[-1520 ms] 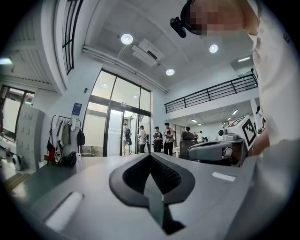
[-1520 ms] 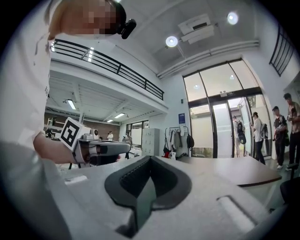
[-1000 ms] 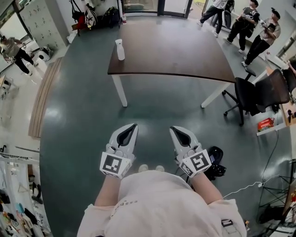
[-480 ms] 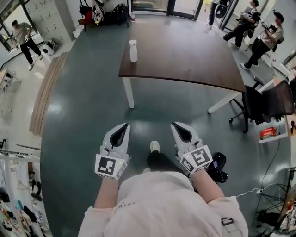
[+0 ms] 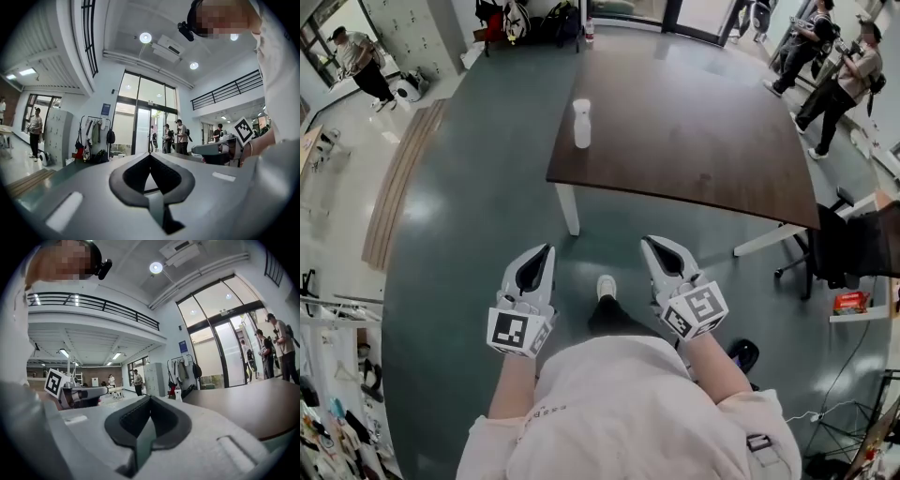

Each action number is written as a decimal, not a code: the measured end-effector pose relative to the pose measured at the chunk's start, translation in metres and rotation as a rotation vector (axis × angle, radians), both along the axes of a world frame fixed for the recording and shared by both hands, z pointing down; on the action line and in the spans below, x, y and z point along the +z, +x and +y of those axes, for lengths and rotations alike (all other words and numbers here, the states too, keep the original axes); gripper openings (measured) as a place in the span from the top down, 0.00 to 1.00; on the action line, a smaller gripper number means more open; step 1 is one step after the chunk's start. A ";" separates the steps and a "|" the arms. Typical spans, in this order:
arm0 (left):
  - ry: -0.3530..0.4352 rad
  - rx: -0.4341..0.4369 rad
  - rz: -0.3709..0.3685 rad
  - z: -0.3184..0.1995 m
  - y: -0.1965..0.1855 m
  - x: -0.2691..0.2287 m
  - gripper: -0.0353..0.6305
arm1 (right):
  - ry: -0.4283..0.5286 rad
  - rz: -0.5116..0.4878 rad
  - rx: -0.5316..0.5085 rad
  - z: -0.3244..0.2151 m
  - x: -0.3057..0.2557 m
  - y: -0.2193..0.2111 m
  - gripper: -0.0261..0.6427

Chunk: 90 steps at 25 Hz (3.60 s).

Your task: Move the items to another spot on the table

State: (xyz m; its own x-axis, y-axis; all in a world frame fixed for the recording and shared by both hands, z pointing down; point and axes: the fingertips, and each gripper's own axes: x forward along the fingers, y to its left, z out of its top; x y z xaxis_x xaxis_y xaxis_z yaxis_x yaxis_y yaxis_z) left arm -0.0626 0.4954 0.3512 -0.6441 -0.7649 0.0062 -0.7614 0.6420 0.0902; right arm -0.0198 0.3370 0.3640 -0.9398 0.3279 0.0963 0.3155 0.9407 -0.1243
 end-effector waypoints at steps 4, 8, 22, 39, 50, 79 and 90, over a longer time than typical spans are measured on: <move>-0.012 0.010 0.005 -0.038 -0.069 0.000 0.92 | 0.029 -0.007 -0.018 -0.037 -0.004 -0.075 0.98; -0.036 0.010 -0.006 -0.071 -0.117 0.002 0.92 | 0.046 0.008 -0.036 -0.070 0.003 -0.132 0.98; -0.074 0.000 0.115 -0.075 -0.257 0.048 0.92 | 0.102 0.185 -0.154 -0.037 0.078 -0.285 0.82; -0.100 0.132 0.318 -0.088 -0.345 0.157 0.92 | 0.147 0.273 -0.020 -0.015 0.210 -0.408 0.35; -0.109 0.177 0.330 -0.089 -0.365 0.179 0.92 | 0.144 0.223 0.052 -0.017 0.217 -0.429 0.58; -0.025 0.769 0.049 -0.382 -0.150 0.009 0.92 | 0.059 0.083 0.586 -0.281 0.027 -0.114 0.58; -0.035 1.104 0.055 -0.552 0.066 0.019 0.92 | 0.035 0.148 0.980 -0.427 0.040 0.146 0.58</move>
State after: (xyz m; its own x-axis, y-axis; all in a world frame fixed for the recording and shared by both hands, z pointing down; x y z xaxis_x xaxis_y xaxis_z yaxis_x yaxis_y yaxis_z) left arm 0.0031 -0.0566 0.3705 0.3940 -0.9179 0.0467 -0.9128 -0.3848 0.1369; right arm 0.1258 -0.0897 0.4045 -0.7715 -0.5935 0.2292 -0.6208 0.7811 -0.0671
